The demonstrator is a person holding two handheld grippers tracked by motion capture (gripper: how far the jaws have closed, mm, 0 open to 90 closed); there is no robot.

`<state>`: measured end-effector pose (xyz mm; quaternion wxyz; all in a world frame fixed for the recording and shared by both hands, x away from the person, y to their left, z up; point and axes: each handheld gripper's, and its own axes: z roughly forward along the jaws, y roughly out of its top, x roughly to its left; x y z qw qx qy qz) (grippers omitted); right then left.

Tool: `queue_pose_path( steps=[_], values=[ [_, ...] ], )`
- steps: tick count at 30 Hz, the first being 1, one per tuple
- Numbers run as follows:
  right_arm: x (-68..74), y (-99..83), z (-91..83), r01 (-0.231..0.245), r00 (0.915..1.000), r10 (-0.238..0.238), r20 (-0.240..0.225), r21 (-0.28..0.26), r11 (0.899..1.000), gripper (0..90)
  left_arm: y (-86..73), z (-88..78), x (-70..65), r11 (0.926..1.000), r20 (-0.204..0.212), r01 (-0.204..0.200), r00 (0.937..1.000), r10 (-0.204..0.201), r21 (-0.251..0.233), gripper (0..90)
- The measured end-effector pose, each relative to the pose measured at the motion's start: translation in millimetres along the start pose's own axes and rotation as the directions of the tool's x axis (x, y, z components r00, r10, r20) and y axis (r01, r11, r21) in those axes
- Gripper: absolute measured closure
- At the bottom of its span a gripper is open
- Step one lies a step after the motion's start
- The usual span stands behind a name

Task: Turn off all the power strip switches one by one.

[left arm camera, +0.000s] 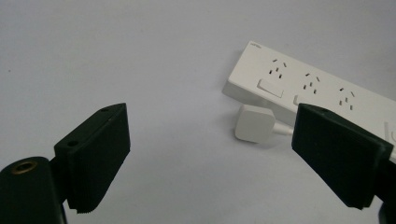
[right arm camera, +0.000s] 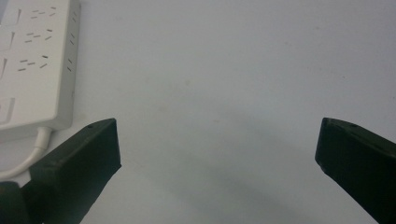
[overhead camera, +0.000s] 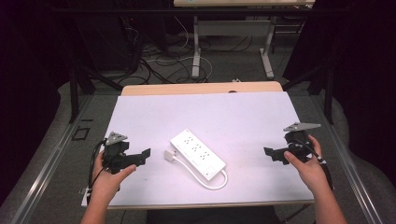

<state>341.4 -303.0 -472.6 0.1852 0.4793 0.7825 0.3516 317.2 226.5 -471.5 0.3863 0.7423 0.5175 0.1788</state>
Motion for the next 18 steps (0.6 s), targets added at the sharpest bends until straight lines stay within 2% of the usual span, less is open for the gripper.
queue_pose_path(
  steps=[4,5,6,9,10,15,18],
  values=[
    [2.7,5.7,1.7,0.003,0.9999,-0.003,0.011,0.004,1.000,0.0,10.2,1.1,-8.4,0.9996,-0.003,-0.029,0.9996,0.029,0.006,11.8],
    [3.6,7.2,2.2,-0.004,0.9998,0.004,0.017,0.006,1.000,0.0,12.5,0.5,-9.4,0.9989,0.003,-0.041,0.9992,0.041,0.025,12.5],
    [4.0,8.5,3.3,-0.001,0.9998,0.001,0.021,0.006,1.000,0.0,13.2,2.7,-12.4,0.9995,0.003,-0.031,0.9995,0.031,0.008,14.0],
    [6.5,11.0,6.3,-0.003,1.0000,0.003,0.005,0.002,1.000,0.0,17.3,6.7,-18.3,0.9997,0.019,-0.023,0.9996,0.023,0.005,15.6],
    [7.7,11.3,6.9,-0.003,0.9999,0.003,0.012,0.003,1.000,0.0,18.3,8.6,-20.7,0.9999,0.027,-0.016,0.9995,0.016,-0.001,15.7],
    [13.7,9.9,13.6,0.025,0.9997,-0.025,-0.005,0.014,1.000,0.0,22.4,16.0,-29.9,0.9993,0.049,-0.034,0.9982,0.033,0.018,16.9],
    [17.5,9.1,17.4,0.032,0.9994,-0.032,-0.009,0.019,0.999,0.0,24.1,24.3,-41.1,0.9990,0.076,-0.041,0.9963,0.040,0.014,19.8]
  ],
)
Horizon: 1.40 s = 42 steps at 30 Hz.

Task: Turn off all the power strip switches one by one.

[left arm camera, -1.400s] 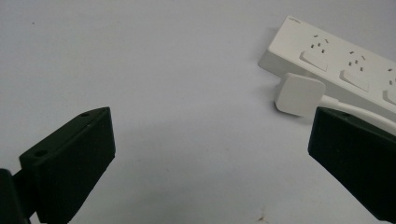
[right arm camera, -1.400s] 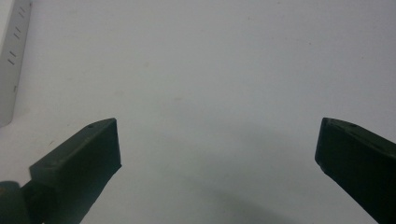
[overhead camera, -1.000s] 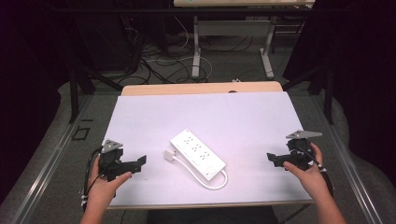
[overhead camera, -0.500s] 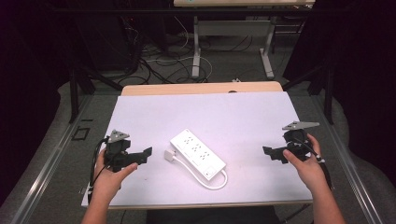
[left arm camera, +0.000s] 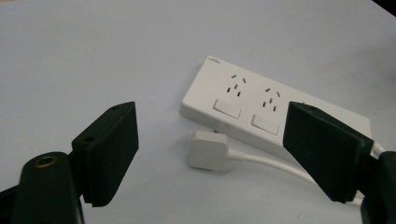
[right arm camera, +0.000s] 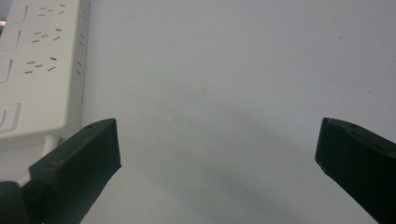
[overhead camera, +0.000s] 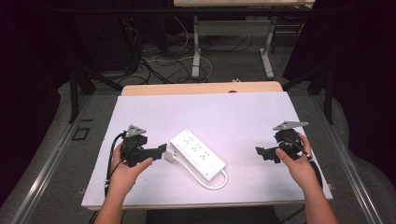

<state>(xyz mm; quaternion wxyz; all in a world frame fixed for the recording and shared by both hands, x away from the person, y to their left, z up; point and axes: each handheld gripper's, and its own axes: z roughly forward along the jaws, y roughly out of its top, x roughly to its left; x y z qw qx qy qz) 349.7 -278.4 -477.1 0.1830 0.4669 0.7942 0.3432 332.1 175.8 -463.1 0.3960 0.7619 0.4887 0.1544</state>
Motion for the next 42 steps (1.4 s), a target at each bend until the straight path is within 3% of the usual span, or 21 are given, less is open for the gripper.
queue_pose_path(
  steps=[7,13,16,22,29,32,34,42],
  values=[
    [3.2,-2.8,3.1,0.003,1.0000,-0.003,-0.008,-0.003,1.000,0.0,4.3,11.8,-15.6,0.9990,0.048,-0.039,0.9981,0.038,0.020,24.6],
    [2.2,-4.9,2.6,0.004,1.0000,-0.004,-0.008,-0.020,1.000,0.0,10.3,22.0,-32.7,0.9956,0.107,-0.089,0.9906,0.086,0.028,28.9],
    [3.4,-6.8,3.5,-0.001,0.9999,0.001,-0.013,-0.020,1.000,0.0,12.2,28.6,-42.3,0.9946,0.115,-0.100,0.9886,0.097,0.025,29.5],
    [4.4,-10.3,5.6,0.006,0.9999,-0.007,-0.013,-0.010,1.000,0.0,14.9,40.7,-58.3,0.9888,0.144,-0.131,0.9824,0.119,0.072,31.3],
    [4.5,-10.4,3.5,-0.002,0.9999,0.002,-0.017,-0.013,1.000,0.0,16.0,51.8,-72.5,0.9855,0.179,-0.125,0.9785,0.103,0.115,38.1],
    [4.2,-10.8,4.0,0.006,0.9998,-0.006,-0.019,-0.011,1.000,0.0,16.6,58.2,-79.2,0.9797,0.204,-0.140,0.9728,0.109,0.144,40.3],
    [4.6,-10.8,3.9,0.008,0.9999,-0.008,-0.015,-0.010,1.000,0.0,15.8,61.5,-83.4,0.9806,0.207,-0.119,0.9747,0.086,0.156,41.7],
    [4.9,-12.3,5.0,0.011,0.9998,-0.011,-0.016,-0.004,1.000,0.0,14.0,71.4,-91.6,0.9740,0.245,-0.100,0.9683,0.049,0.203,52.2]
  ],
)
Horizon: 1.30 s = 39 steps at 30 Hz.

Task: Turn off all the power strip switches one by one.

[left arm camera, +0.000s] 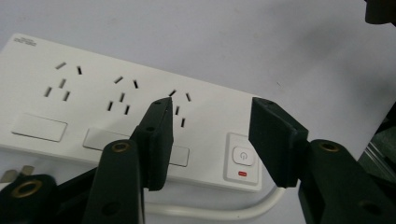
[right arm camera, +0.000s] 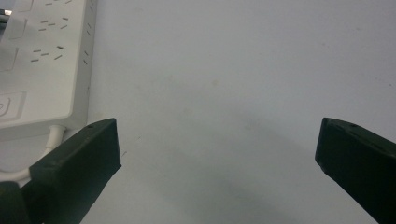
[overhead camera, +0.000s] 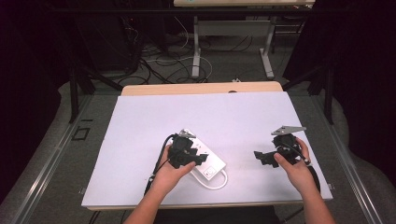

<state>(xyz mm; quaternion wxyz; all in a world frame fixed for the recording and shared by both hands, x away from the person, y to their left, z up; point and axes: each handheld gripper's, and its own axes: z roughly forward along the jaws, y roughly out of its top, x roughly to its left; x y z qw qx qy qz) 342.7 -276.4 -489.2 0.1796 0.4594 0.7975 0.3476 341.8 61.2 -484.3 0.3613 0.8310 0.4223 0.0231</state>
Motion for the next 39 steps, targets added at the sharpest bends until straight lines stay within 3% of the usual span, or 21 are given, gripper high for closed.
queue_pose_path(
  steps=[9,17,33,39],
  values=[
    [0.9,-0.3,0.8,-0.003,1.0000,0.003,0.000,0.005,1.000,0.0,0.0,6.9,-7.3,0.9984,-0.017,-0.031,0.9994,0.032,0.048,75.1],
    [0.8,-0.5,1.0,0.000,1.0000,0.000,0.003,0.007,1.000,0.0,-0.5,14.8,-12.1,0.9956,0.007,-0.036,0.9993,0.036,0.086,89.3],
    [-0.7,-0.8,-0.5,-0.003,1.0000,0.003,0.003,0.007,1.000,0.0,-6.9,30.9,-21.3,0.9868,0.025,-0.069,0.9975,0.066,0.146,90.0],
    [-0.3,-1.1,-0.3,0.001,1.0000,-0.001,0.006,0.009,1.000,0.0,-8.8,36.2,-23.3,0.9836,0.029,-0.060,0.9980,0.056,0.170,90.0]
  ],
)
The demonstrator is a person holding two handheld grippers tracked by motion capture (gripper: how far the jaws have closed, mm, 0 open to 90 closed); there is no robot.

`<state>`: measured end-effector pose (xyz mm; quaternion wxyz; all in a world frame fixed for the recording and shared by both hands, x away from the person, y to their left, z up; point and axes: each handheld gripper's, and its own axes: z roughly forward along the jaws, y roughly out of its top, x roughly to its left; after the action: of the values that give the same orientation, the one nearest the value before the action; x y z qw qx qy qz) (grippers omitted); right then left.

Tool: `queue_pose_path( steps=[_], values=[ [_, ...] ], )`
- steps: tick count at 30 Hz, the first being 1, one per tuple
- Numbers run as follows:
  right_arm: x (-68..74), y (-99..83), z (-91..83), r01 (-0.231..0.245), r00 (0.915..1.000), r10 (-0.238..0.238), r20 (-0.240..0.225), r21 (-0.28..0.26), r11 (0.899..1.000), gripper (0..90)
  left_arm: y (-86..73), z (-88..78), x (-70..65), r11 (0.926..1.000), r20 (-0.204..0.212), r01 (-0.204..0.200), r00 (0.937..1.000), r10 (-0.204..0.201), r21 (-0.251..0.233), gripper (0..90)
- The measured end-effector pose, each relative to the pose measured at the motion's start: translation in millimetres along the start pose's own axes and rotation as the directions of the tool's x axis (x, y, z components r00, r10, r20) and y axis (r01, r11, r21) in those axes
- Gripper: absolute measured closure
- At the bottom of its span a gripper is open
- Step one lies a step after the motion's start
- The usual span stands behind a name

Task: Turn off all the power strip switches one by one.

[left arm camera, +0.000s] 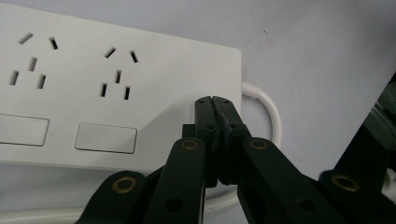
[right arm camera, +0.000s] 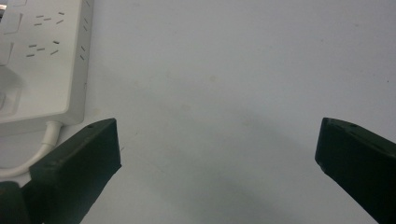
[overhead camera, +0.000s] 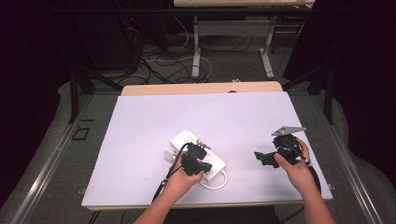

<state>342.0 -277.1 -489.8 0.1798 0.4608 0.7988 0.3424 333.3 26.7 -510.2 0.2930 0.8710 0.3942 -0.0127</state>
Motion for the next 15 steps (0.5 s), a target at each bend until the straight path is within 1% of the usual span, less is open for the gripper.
queue_pose_path(
  steps=[1,2,3,5,6,9,10,12,15],
  values=[
    [0.0,0.0,0.1,0.001,1.0000,-0.001,0.001,0.000,1.000,0.0,0.0,0.7,-0.1,1.0000,0.001,-0.002,1.0000,0.002,0.002,90.0],
    [0.0,-0.1,0.2,0.002,1.0000,-0.002,0.001,0.001,1.000,0.0,0.1,1.1,0.3,0.9999,0.000,-0.013,0.9999,0.013,0.004,90.0],
    [0.0,-0.1,0.4,0.000,1.0000,0.000,-0.002,0.003,1.000,0.0,0.0,2.0,-0.4,0.9999,0.001,-0.009,1.0000,0.009,0.004,90.0],
    [0.0,-0.3,0.7,-0.002,1.0000,0.002,-0.002,0.006,1.000,0.0,0.2,3.7,-0.6,0.9998,-0.005,-0.016,0.9999,0.016,0.012,90.0],
    [-0.1,-0.4,0.7,-0.003,1.0000,0.003,-0.001,0.007,1.000,0.0,-0.3,4.7,-1.4,0.9999,-0.006,-0.007,1.0000,0.007,0.010,90.0],
    [-1.0,-0.5,0.3,0.000,1.0000,0.000,0.001,0.005,1.000,0.0,-0.3,5.0,-1.6,1.0000,-0.005,0.002,1.0000,-0.002,0.007,90.0],
    [-0.8,-0.5,0.2,-0.006,1.0000,0.006,-0.001,0.005,1.000,0.0,-0.3,5.1,-1.6,1.0000,-0.005,0.003,1.0000,-0.003,0.008,90.0],
    [-1.7,-0.6,-0.1,0.000,1.0000,0.000,0.005,0.003,1.000,0.0,-0.4,5.2,-1.5,1.0000,-0.007,0.000,1.0000,0.000,0.008,90.0],
    [-1.8,-0.7,-0.1,-0.004,1.0000,0.004,0.002,0.004,1.000,0.0,-0.5,5.3,-2.3,1.0000,-0.013,-0.006,0.9999,0.006,0.007,90.0]
  ],
)
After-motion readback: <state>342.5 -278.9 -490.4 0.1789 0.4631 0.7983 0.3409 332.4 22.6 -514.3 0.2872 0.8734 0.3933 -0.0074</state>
